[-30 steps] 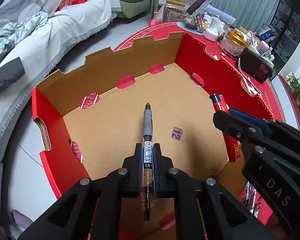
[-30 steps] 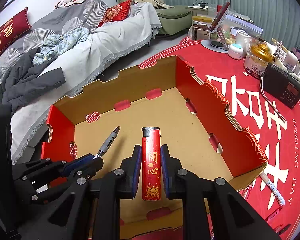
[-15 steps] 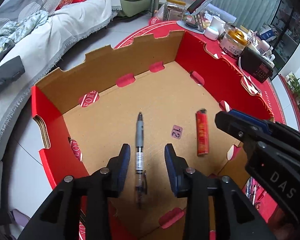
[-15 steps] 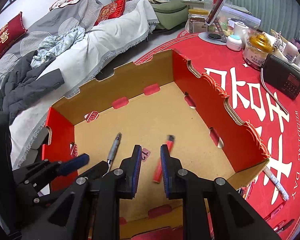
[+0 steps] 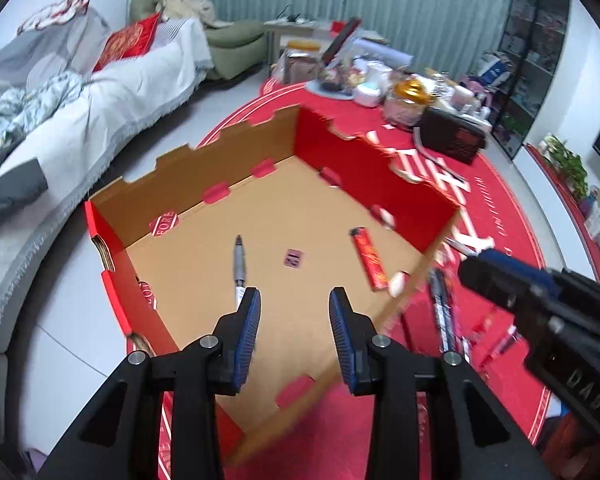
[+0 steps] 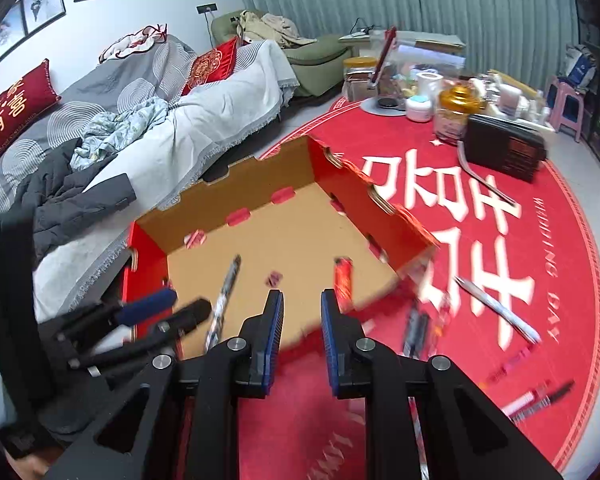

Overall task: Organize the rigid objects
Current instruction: 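Move both grippers back over the scattered pens on the rug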

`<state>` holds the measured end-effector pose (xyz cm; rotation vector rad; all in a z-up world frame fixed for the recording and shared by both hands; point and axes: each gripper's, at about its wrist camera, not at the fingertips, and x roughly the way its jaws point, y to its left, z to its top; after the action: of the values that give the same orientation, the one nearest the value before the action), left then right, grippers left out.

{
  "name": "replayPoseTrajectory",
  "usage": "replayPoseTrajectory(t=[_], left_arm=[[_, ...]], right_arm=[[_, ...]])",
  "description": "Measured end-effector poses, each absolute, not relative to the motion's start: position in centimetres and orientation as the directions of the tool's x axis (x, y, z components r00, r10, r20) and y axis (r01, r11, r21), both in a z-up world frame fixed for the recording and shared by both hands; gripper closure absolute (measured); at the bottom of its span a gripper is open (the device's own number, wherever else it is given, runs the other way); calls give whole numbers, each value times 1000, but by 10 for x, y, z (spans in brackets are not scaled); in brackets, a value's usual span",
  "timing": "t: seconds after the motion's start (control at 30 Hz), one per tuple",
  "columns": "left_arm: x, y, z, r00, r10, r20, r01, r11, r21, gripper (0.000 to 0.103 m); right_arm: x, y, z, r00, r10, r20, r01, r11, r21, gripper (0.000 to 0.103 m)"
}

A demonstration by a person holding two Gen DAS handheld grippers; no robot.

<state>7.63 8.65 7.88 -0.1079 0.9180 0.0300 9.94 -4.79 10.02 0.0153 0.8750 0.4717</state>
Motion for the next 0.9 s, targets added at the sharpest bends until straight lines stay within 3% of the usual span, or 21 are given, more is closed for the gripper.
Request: replayPoseTrajectory(t=[0.23, 0.4, 0.6, 0.9], left_arm=[[23, 47, 78, 612, -51, -789, 30, 999, -42, 64], [1, 15, 67, 580, -84, -810, 109, 994, -24, 64], [-6, -22, 48, 522, -122, -844, 197, 980, -20, 64], [19, -29, 20, 464, -113, -879, 150, 987, -48, 64]], right_arm=[[50, -95, 75, 541, 253, -802, -316, 945, 85, 83], [37, -134, 48, 475, 238, -847, -268, 956, 118, 83], [26, -176, 39, 493, 241, -836, -190, 967, 166, 83], [29, -223, 21, 485, 225, -845, -21, 969, 246, 82]])
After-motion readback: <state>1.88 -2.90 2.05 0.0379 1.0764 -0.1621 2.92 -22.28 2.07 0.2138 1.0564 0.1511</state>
